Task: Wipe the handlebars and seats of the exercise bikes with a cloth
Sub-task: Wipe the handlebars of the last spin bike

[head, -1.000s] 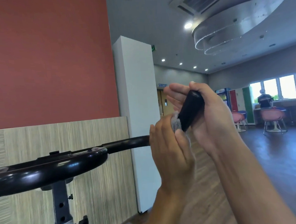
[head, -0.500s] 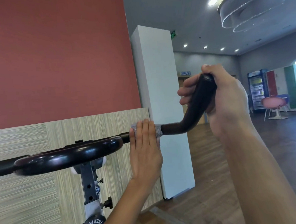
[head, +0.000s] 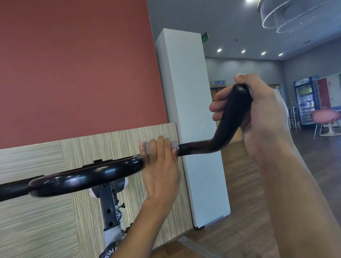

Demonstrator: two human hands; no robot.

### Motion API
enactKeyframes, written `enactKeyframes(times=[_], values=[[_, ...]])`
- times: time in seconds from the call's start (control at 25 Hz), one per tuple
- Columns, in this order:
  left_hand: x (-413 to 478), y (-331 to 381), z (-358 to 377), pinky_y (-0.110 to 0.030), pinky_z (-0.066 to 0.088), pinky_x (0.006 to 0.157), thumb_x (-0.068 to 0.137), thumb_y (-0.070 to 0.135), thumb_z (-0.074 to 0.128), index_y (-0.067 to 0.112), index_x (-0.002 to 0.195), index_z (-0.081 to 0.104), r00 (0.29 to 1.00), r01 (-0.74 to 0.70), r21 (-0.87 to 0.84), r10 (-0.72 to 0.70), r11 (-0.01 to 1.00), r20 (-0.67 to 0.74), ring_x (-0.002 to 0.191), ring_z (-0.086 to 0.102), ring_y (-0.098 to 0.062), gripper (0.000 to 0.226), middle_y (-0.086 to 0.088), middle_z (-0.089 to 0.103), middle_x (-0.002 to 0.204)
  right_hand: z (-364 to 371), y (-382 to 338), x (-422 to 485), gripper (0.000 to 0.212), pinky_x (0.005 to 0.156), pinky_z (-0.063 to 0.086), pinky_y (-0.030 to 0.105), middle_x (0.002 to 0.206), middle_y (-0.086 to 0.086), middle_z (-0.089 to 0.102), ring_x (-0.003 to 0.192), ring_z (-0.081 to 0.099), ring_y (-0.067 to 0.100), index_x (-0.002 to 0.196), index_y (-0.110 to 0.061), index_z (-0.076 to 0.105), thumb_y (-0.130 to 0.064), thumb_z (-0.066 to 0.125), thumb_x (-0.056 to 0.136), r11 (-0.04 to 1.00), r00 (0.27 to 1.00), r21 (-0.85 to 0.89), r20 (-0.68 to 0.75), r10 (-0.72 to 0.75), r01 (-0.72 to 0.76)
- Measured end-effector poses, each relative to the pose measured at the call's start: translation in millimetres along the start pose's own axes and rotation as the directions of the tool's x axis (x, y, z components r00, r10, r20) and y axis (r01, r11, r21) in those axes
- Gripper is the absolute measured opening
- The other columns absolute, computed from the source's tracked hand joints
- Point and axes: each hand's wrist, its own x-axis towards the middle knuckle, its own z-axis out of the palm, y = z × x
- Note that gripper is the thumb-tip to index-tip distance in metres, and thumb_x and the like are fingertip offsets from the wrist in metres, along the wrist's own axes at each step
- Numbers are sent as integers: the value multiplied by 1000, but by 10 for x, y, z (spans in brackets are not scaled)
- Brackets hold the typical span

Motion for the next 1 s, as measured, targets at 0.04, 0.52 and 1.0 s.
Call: enactKeyframes(times=[0.04, 0.52, 1.0], values=[[5, -26, 3, -49, 15, 121, 106, 25, 30, 11, 124, 59, 1000, -4, 25, 4, 1000, -7, 119, 54, -28, 37, -5, 60, 125, 8, -3, 0, 45, 67, 55, 34, 64, 13, 70, 55, 63, 23, 60, -9, 70, -27, 52, 96, 1000, 1000, 2, 0, 3, -3], [18, 56, 111, -49, 19, 121, 107, 26, 33, 13, 117, 63, 984, -48, -109, 28, 993, -177, 115, 56, -26, 35, -1, 63, 116, 48, 30, -20, 50, 59, 54, 31, 56, 6, 63, 51, 59, 18, 52, -14, 68, -27, 52, 98, 999, 999, 45, -32, -22, 24], [82, 1047, -526, -66, 45, 78, 103, 46, 27, 44, 92, 62, 880, 156, -987, -448, -42, 158, 81, 56, -31, 37, 23, 59, 87, -32, 15, -3, 43, 114, 36, 46, 98, 7, 78, 110, 69, 17, 83, -16, 79, -33, 43, 101, 992, 994, -117, 102, -44, 56]])
